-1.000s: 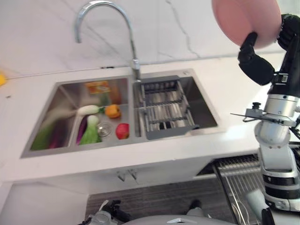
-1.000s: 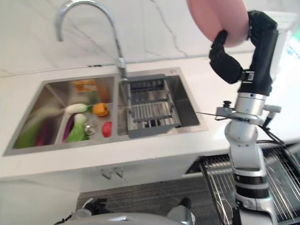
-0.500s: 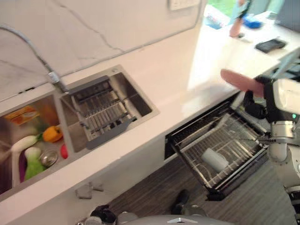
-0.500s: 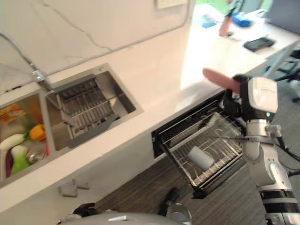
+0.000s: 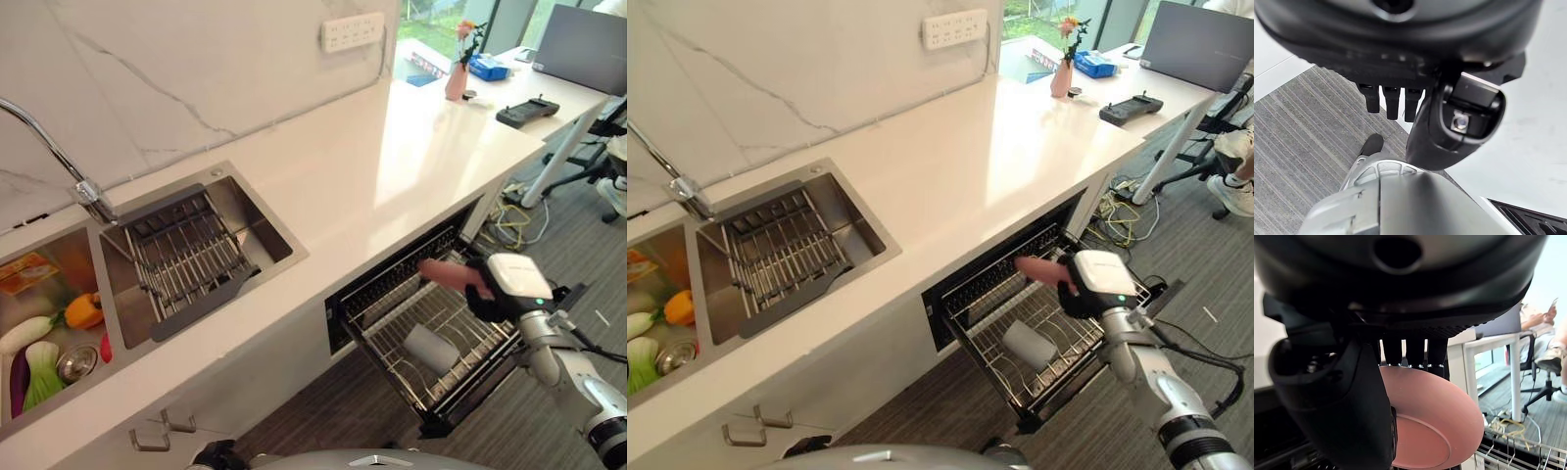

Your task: Place the dishes in the dishwasher.

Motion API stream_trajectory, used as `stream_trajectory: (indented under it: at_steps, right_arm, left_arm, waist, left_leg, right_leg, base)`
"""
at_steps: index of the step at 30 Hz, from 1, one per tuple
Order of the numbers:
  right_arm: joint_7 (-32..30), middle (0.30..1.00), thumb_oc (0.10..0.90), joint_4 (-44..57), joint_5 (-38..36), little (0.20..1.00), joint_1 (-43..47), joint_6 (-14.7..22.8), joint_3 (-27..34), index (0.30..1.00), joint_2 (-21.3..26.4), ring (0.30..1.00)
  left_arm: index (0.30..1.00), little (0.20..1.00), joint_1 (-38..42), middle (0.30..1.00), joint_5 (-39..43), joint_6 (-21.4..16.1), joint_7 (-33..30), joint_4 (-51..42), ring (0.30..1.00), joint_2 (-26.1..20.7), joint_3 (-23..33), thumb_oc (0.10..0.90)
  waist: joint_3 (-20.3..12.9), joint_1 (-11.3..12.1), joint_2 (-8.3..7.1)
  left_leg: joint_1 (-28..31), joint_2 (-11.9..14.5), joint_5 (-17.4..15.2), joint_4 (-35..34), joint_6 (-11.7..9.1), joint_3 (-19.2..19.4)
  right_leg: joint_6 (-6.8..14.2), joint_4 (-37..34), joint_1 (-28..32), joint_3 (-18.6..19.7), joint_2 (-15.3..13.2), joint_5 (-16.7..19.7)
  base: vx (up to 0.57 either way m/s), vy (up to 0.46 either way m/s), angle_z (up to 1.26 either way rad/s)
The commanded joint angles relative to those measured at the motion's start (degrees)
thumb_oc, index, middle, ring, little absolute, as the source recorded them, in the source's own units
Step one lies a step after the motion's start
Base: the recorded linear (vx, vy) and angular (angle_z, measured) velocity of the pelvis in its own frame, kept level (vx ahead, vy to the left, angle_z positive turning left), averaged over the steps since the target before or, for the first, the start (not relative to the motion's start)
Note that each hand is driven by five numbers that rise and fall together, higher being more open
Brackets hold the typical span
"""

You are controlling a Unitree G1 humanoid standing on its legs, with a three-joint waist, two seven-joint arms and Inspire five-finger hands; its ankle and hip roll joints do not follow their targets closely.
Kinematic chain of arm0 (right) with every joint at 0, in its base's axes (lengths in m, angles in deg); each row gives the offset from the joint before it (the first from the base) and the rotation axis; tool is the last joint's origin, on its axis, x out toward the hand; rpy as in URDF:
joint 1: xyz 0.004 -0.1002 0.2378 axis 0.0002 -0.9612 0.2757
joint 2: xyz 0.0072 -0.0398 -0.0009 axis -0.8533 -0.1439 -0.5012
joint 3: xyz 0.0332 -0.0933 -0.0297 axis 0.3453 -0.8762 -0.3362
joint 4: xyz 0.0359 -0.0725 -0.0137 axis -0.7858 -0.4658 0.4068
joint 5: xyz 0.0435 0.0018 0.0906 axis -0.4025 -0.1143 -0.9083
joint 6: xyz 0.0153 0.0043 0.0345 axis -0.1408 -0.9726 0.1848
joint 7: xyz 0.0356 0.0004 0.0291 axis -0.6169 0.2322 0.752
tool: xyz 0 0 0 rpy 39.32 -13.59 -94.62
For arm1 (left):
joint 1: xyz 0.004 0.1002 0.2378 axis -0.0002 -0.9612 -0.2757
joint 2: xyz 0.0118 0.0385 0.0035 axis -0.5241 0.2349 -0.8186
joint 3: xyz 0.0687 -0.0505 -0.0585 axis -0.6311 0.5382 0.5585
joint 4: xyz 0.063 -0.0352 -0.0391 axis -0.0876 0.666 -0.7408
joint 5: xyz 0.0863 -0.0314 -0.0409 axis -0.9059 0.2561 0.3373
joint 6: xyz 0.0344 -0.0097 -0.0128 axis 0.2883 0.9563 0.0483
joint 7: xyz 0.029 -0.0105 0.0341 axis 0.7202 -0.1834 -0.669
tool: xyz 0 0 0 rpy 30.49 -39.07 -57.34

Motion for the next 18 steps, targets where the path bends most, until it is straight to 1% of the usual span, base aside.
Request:
stream_trajectory:
  at_steps: [1,2,5,6,7,8,9,10,11,12,15,18]
  right_arm:
    - [-3.0,0.3,0.4,0.3,-1.7,0.3,8.4,1.2,3.9,0.3,1.9,0.3]
    - [-2.6,0.3,0.4,-3.6,-2.8,0.3,9.8,1.2,2.3,0.3,1.3,0.3]
    - [-2.2,0.3,0.4,-8.7,-3.6,0.3,11.6,1.1,0.1,0.3,0.8,0.3]
    - [-1.7,0.3,0.4,-12.9,-3.8,0.3,13.0,0.7,-1.3,0.3,0.8,0.3]
    - [-1.8,0.3,0.4,-13.3,-3.8,0.3,13.4,0.8,-1.5,0.3,0.7,0.3]
    - [-2.0,0.3,0.4,-16.5,-4.0,0.3,15.2,0.4,-2.4,0.3,0.9,0.3]
    - [-2.1,0.3,0.4,-16.8,-4.0,0.3,15.5,0.5,-2.5,0.3,0.8,0.3]
    - [-2.6,0.3,0.4,-19.3,-3.7,0.3,17.6,0.0,-3.7,0.3,0.8,0.3]
    - [-2.8,0.3,0.4,-19.5,-3.7,0.3,17.9,0.1,-3.9,0.3,0.7,0.3]
    - [-2.9,0.9,0.8,-20.0,-3.5,0.9,18.6,-0.1,-4.4,0.9,0.7,0.9]
    - [-3.6,0.9,0.8,-21.3,-3.5,0.9,19.4,-0.7,-4.5,0.9,-0.5,0.9]
    - [-4.3,0.9,0.8,-21.0,-5.5,0.9,18.9,-0.3,-3.8,0.9,-2.6,0.9]
  left_arm:
    - [0.9,0.9,-6.3,0.9,-1.2,1.0,3.5,0.5,0.9,5.4,-7.4,0.8]
    - [0.9,0.9,-6.2,0.9,-0.7,0.9,3.7,-0.2,0.9,5.0,-8.1,0.8]
    - [0.9,0.9,-5.9,0.9,-0.6,0.9,4.0,-1.1,0.9,4.2,-8.8,0.8]
    - [0.9,0.9,-5.7,0.9,-0.9,0.8,4.0,-1.7,0.9,3.3,-9.4,0.8]
    - [0.9,0.9,-5.7,0.9,-0.9,0.9,4.0,-1.7,0.9,3.2,-9.4,0.8]
    - [0.9,0.9,-5.8,0.9,-1.0,0.7,4.1,-2.0,0.9,2.6,-9.5,0.8]
    - [0.9,0.9,-5.8,0.9,-0.9,0.7,4.2,-2.0,0.9,2.6,-9.5,0.8]
    - [0.9,0.9,-5.8,0.9,-0.8,0.5,4.3,-2.0,0.9,1.9,-9.5,0.8]
    - [0.9,0.9,-5.8,0.9,-0.8,0.5,4.3,-2.0,0.9,1.9,-9.5,0.8]
    - [0.9,0.9,-5.7,0.9,-1.0,0.5,4.4,-1.8,0.9,1.6,-9.4,0.8]
    - [0.9,0.9,-5.4,0.9,-1.5,0.5,3.8,0.0,0.9,1.0,-8.6,0.8]
    - [0.9,0.9,-4.7,0.9,-1.4,0.6,2.5,1.5,0.9,1.3,-7.7,0.8]
  waist:
    - [-0.2,0.7,-0.27]
    - [-0.2,0.9,-0.15]
    - [-0.2,1.2,-0.02]
    - [-0.2,1.8,0.18]
    - [-0.2,1.7,0.16]
    - [-0.2,2.4,0.44]
    - [-0.2,2.3,0.44]
    - [-0.1,2.9,0.79]
    - [-0.1,2.8,0.77]
    - [0.0,3.0,0.92]
    - [0.1,3.2,1.35]
    - [0.2,3.2,1.56]
  left_leg:
    - [-5.1,1.9,9.8,-3.6,-2.0,-0.2]
    - [-5.2,1.7,9.6,-3.6,-1.9,-0.3]
    - [-5.6,1.3,9.4,-3.8,-1.8,-0.6]
    - [-5.9,1.1,9.4,-4.0,-1.8,-0.8]
    - [-6.0,1.0,9.4,-4.0,-1.8,-0.8]
    - [-6.4,0.9,9.5,-4.2,-1.8,-1.1]
    - [-6.4,0.9,9.5,-4.2,-1.8,-1.1]
    - [-6.8,0.5,9.6,-4.4,-1.9,-1.3]
    - [-6.9,0.5,9.6,-4.4,-1.9,-1.4]
    - [-7.0,0.4,9.7,-4.6,-1.9,-1.5]
    - [-7.1,0.0,10.0,-5.1,-1.9,-1.6]
    - [-7.3,-0.3,10.1,-5.5,-1.8,-1.8]
  right_leg:
    - [4.8,-0.2,4.2,-2.4,-5.9,-3.6]
    - [4.8,0.0,4.2,-2.7,-6.1,-3.5]
    - [4.9,0.1,4.2,-3.1,-6.4,-3.4]
    - [4.9,0.3,4.1,-3.7,-6.5,-3.3]
    - [5.0,0.3,4.1,-3.8,-6.6,-3.3]
    - [5.0,0.3,4.1,-4.3,-6.7,-3.2]
    - [5.0,0.3,4.1,-4.4,-6.7,-3.2]
    - [5.1,0.4,4.0,-4.8,-6.9,-3.1]
    - [5.1,0.4,4.0,-4.9,-6.9,-3.1]
    - [5.1,0.3,4.0,-5.1,-7.0,-3.1]
    - [5.2,0.2,3.8,-5.7,-7.0,-3.0]
    - [5.2,0.1,3.6,-6.1,-7.1,-2.8]
  base:
    - [0.04,0.043,0.02]
    - [0.04,0.036,0.09]
    - [0.04,0.028,0.12]
    - [0.05,0.024,0.13]
    - [0.06,0.025,0.21]
    - [0.02,0.012,0.26]
    - [0.04,0.026,0.3]
    - [0.02,0.015,0.25]
    - [0.04,0.022,0.21]
    - [0.02,0.017,0.2]
    - [0.03,0.02,0.13]
    - [0.02,0.013,0.16]
